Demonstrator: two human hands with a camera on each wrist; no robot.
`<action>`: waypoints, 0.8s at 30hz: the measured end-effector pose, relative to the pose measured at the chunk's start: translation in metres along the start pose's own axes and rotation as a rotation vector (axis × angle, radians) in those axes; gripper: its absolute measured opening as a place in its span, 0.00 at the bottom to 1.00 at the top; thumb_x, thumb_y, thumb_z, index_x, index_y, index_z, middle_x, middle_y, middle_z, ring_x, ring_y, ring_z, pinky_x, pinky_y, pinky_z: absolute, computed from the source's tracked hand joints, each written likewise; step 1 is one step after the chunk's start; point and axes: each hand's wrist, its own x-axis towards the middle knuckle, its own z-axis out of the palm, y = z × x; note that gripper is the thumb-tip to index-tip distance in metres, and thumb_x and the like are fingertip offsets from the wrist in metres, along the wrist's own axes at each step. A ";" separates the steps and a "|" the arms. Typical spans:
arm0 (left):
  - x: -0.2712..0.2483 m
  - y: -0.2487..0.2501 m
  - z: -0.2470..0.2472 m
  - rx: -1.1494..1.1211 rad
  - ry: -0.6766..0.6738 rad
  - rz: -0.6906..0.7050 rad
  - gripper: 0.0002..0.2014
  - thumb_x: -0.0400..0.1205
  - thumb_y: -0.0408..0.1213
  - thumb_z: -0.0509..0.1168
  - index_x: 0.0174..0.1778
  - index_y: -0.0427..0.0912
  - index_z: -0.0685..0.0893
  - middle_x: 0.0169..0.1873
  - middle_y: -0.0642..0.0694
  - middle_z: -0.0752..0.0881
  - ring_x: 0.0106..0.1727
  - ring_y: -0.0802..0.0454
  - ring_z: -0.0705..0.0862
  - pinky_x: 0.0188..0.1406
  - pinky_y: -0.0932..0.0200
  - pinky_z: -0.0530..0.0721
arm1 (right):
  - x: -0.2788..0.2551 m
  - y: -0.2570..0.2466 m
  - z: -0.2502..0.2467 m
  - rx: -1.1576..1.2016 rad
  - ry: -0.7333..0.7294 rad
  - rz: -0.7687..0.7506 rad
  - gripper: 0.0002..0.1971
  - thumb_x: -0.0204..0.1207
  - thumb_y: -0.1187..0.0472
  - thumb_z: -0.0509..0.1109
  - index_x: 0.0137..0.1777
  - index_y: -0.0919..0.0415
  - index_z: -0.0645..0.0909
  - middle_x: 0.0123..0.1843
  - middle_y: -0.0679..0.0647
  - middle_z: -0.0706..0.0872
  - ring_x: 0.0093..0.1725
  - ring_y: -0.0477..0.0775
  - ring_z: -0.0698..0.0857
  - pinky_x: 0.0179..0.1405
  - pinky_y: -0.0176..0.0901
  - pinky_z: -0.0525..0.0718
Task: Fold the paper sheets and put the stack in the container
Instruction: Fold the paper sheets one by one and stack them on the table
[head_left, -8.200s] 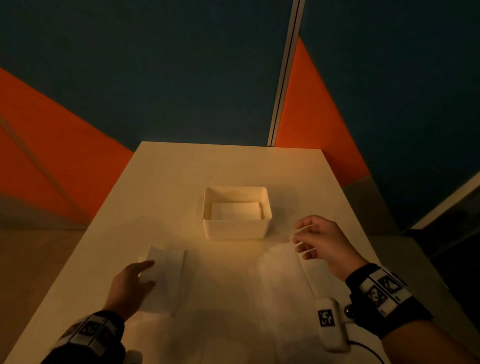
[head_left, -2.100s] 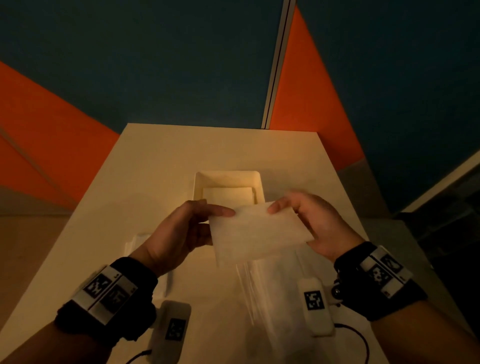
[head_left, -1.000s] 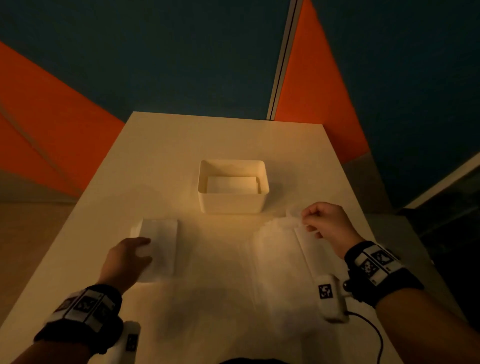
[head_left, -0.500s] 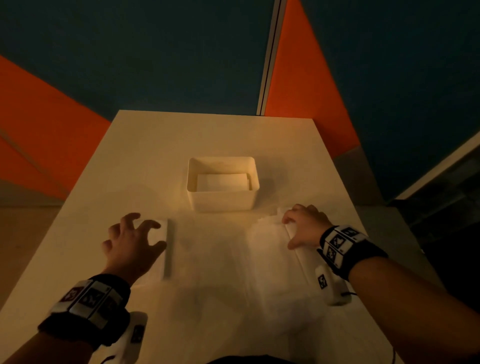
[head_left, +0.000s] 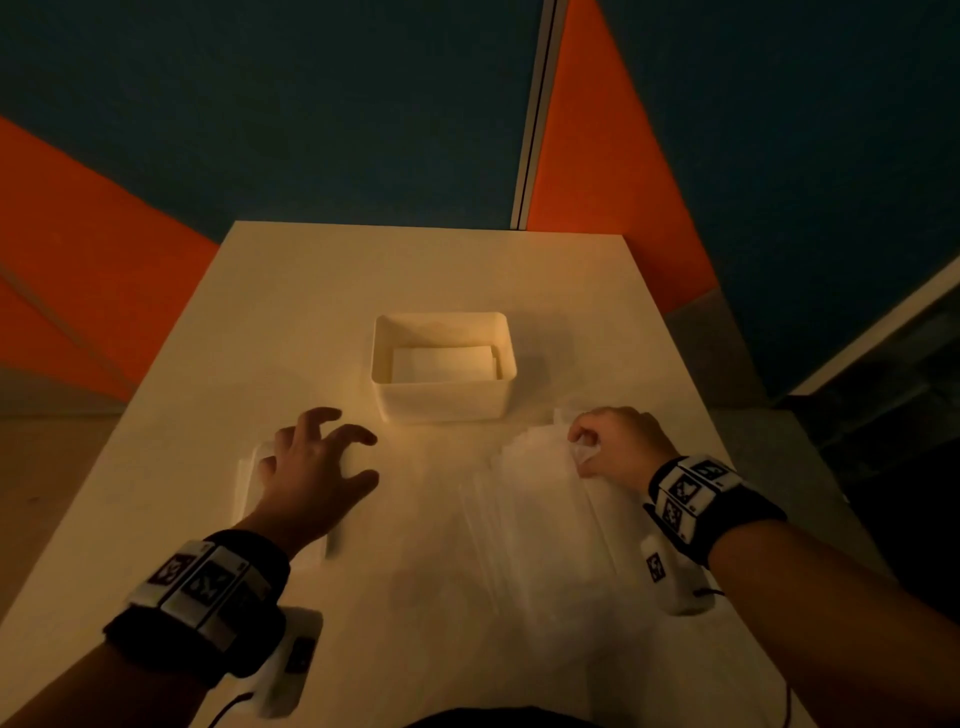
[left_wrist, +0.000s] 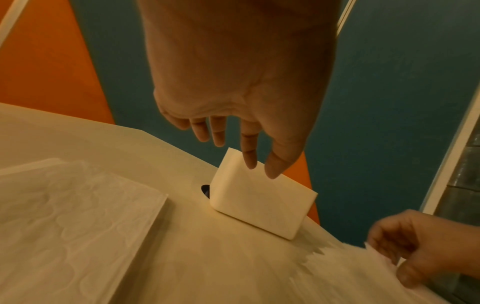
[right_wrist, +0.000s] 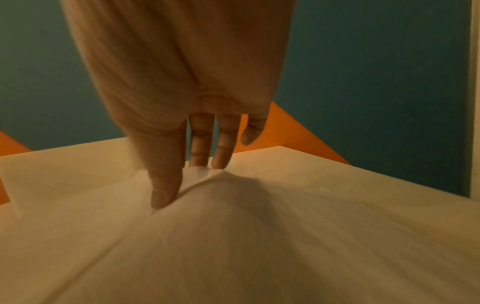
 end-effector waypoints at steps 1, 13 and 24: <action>0.000 0.002 0.000 0.005 -0.010 0.006 0.20 0.76 0.52 0.69 0.65 0.62 0.77 0.77 0.49 0.60 0.77 0.40 0.59 0.72 0.35 0.65 | -0.001 0.001 0.000 0.012 0.011 -0.001 0.15 0.67 0.56 0.79 0.54 0.48 0.84 0.46 0.45 0.83 0.51 0.50 0.82 0.61 0.47 0.76; -0.002 0.013 -0.001 0.042 -0.057 0.051 0.21 0.76 0.53 0.68 0.66 0.61 0.77 0.78 0.50 0.59 0.78 0.42 0.57 0.74 0.35 0.62 | -0.004 0.009 0.008 -0.087 -0.094 -0.182 0.30 0.83 0.62 0.58 0.76 0.27 0.62 0.65 0.48 0.79 0.66 0.55 0.75 0.68 0.53 0.66; -0.001 0.010 0.006 0.066 -0.093 0.065 0.20 0.77 0.54 0.67 0.65 0.62 0.77 0.78 0.50 0.59 0.77 0.43 0.58 0.73 0.36 0.64 | -0.009 0.008 0.011 -0.037 -0.093 -0.213 0.19 0.81 0.58 0.63 0.61 0.29 0.80 0.66 0.40 0.68 0.64 0.50 0.67 0.64 0.46 0.63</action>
